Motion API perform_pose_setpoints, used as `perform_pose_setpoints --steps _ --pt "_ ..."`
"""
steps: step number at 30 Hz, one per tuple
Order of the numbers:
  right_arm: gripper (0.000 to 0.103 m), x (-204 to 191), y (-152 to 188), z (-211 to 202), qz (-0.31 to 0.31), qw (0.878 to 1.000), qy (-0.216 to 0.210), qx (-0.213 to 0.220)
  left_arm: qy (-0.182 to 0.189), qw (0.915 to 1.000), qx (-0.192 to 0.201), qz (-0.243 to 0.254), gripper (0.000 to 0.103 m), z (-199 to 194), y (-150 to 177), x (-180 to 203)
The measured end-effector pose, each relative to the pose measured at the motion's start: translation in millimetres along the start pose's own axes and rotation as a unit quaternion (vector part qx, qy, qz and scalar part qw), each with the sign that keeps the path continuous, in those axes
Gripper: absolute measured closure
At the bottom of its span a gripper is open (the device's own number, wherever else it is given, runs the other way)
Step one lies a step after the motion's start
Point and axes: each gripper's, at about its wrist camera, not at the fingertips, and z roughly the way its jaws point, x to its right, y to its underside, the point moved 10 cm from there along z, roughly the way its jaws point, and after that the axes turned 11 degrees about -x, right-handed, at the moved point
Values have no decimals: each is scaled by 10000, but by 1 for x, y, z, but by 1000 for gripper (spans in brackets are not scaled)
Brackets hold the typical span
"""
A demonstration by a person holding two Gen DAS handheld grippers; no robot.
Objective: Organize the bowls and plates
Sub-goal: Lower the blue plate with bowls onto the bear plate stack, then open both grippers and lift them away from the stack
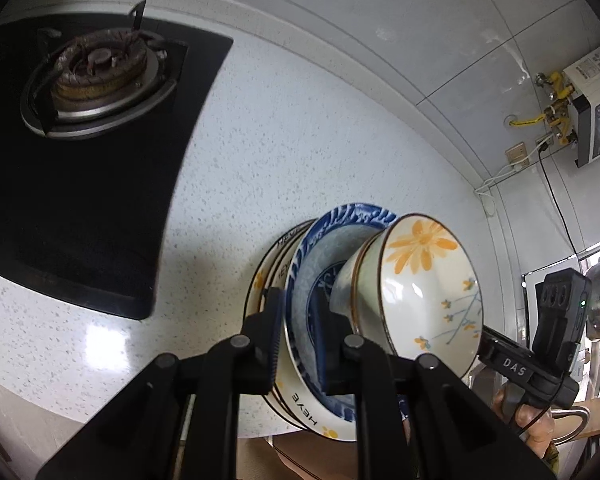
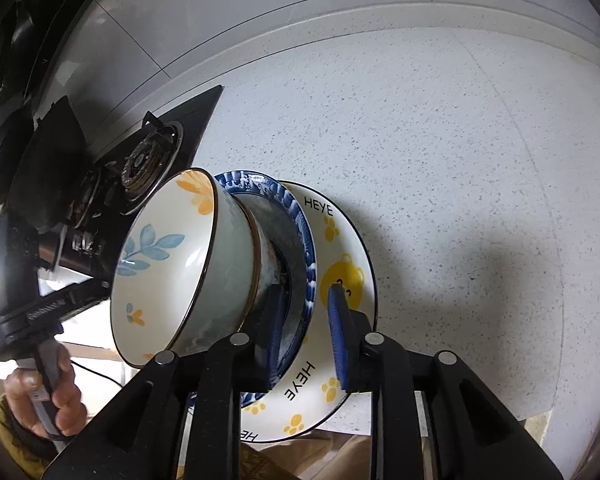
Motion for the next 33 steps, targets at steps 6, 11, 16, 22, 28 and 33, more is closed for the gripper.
perform_pose_setpoints --steps 6,11,16,22,28,33 --pt "69 3 2 -6 162 9996 112 210 -155 9989 386 227 69 -30 -5 1" --pt "63 2 3 -17 207 9980 324 495 -165 9961 720 490 69 -51 -4 5" --pt "51 -1 6 -34 270 9952 404 853 -439 9892 1024 954 69 -69 -2 13" --pt "42 -20 8 -62 149 9880 587 1422 -604 9831 1248 1197 69 -91 5 22" --pt "31 -44 16 -92 -32 9773 844 1945 -744 9752 1593 1345 69 -121 15 31" --pt "25 -59 26 -112 -75 9697 952 2248 -940 9642 1894 1603 69 -143 22 41"
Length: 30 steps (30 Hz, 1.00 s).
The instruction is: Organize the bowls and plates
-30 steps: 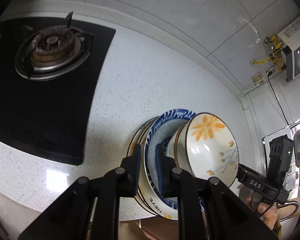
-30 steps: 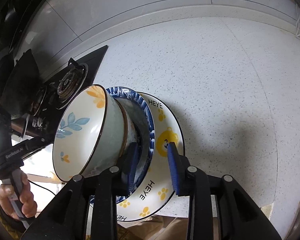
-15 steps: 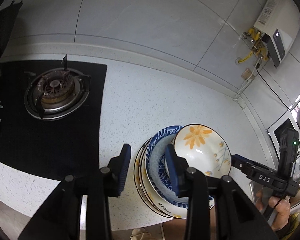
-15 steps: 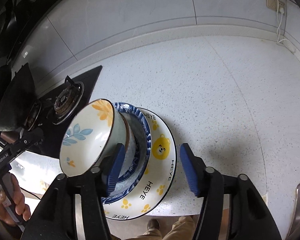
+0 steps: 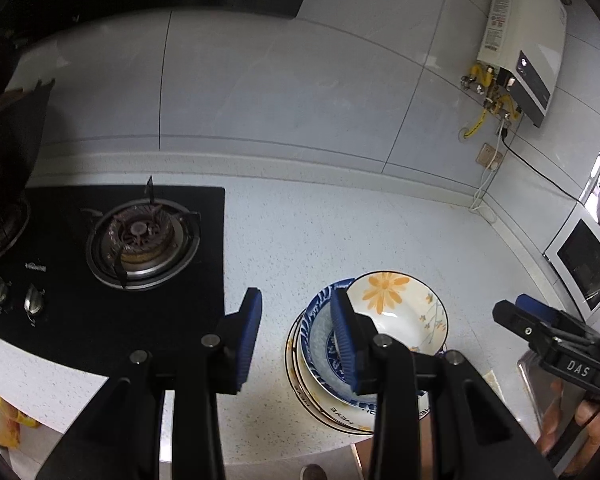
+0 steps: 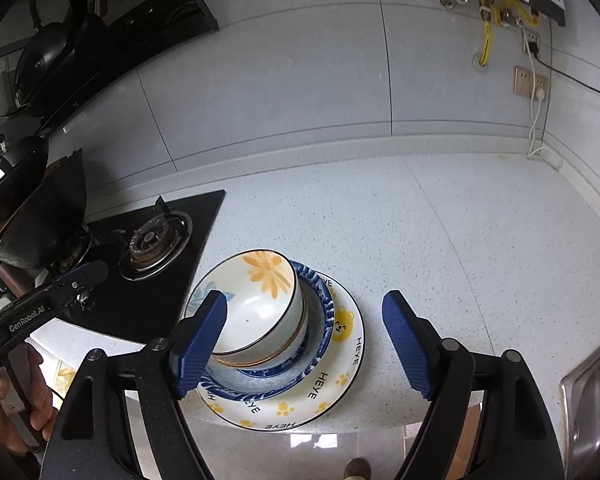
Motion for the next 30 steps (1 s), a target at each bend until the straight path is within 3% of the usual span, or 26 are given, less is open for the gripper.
perform_pose_setpoints --steps 13,23,27,30 --pt "2 -16 11 -36 -39 9985 252 485 -102 9977 499 442 68 -38 8 26" --pt "1 -26 18 -64 -231 9963 154 809 -268 9935 1034 383 68 -74 11 35" --pt "1 -29 21 -68 -344 9959 36 839 -460 9919 1141 319 55 -83 12 33" --pt "1 -28 22 -72 -411 9955 -26 858 -598 9903 1224 262 53 -89 13 31"
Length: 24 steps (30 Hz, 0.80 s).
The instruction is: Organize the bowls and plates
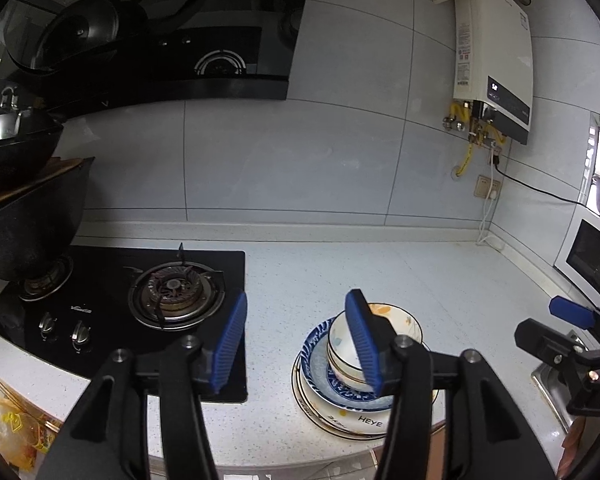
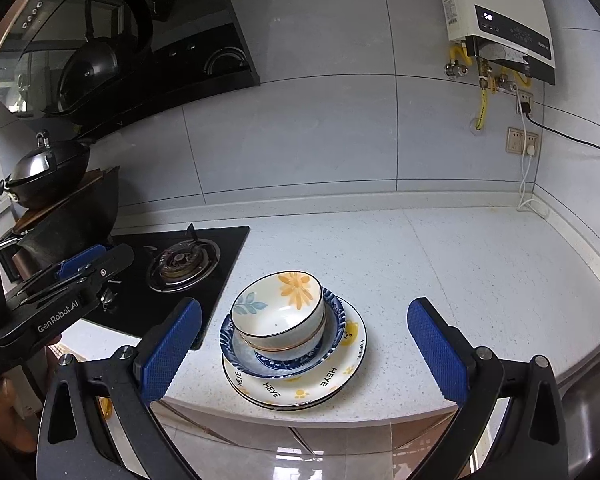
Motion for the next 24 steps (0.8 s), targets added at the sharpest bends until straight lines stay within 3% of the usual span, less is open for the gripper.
perform_pose_setpoints --steps 16,24 --pt "1 23 3 -12 -308 9992 -147 -188 -512 9984 237 35 52 -42 4 9" --pt "1 39 15 -11 -368 9984 -296 -316 -827 9959 250 -265 47 -57 12 3"
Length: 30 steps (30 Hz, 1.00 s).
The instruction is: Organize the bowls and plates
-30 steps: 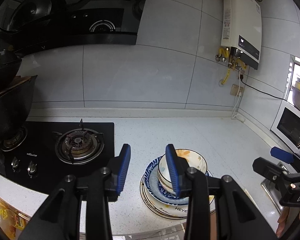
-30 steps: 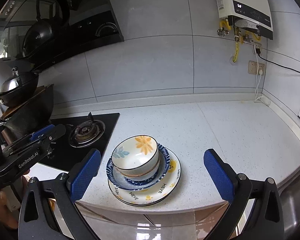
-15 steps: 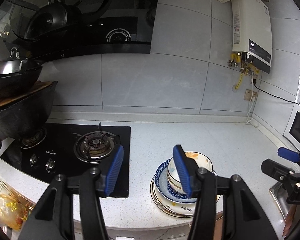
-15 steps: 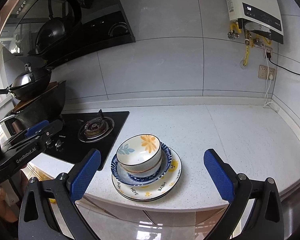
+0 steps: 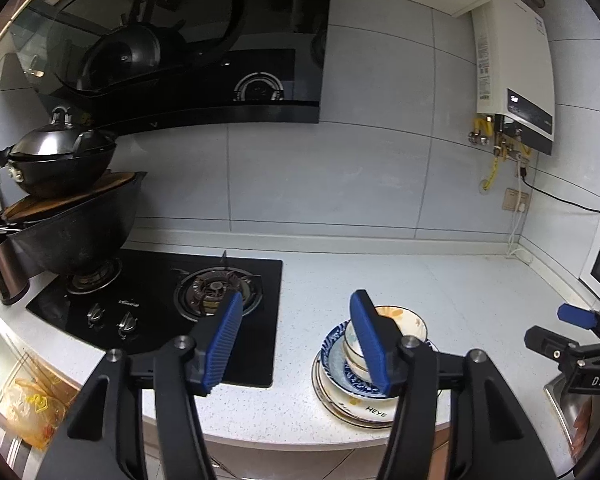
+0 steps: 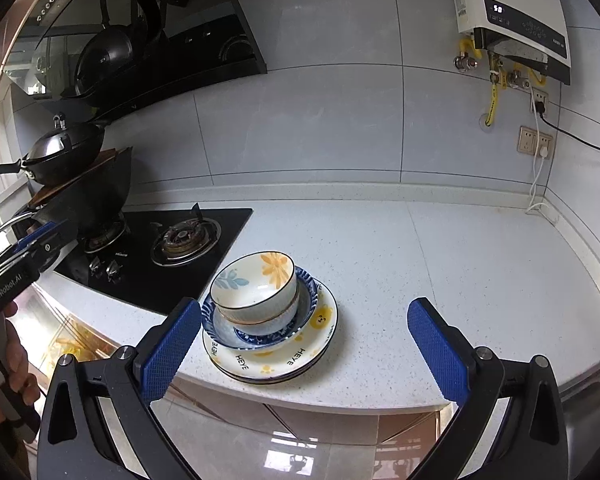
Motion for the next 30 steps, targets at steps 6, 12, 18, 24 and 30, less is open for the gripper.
perform_pose_setpoints --steps 6,12,18,24,30 --pt "1 6 8 -3 -45 9999 -126 -26 -357 9992 -30 -153 39 -7 4 -11" --pt "1 13 12 -14 51 10000 60 38 -221 9996 29 -186 38 -9 4 -16" --pt "1 3 14 -29 128 9993 315 136 30 9999 -5 -137 38 -6 2 -30" --pt "1 -19 22 -36 189 9983 549 -26 298 9995 -67 -4 38 -7 3 -52" --pt "1 -44 50 -35 -69 9925 1010 -683 156 9970 163 747 38 -12 0 -71"
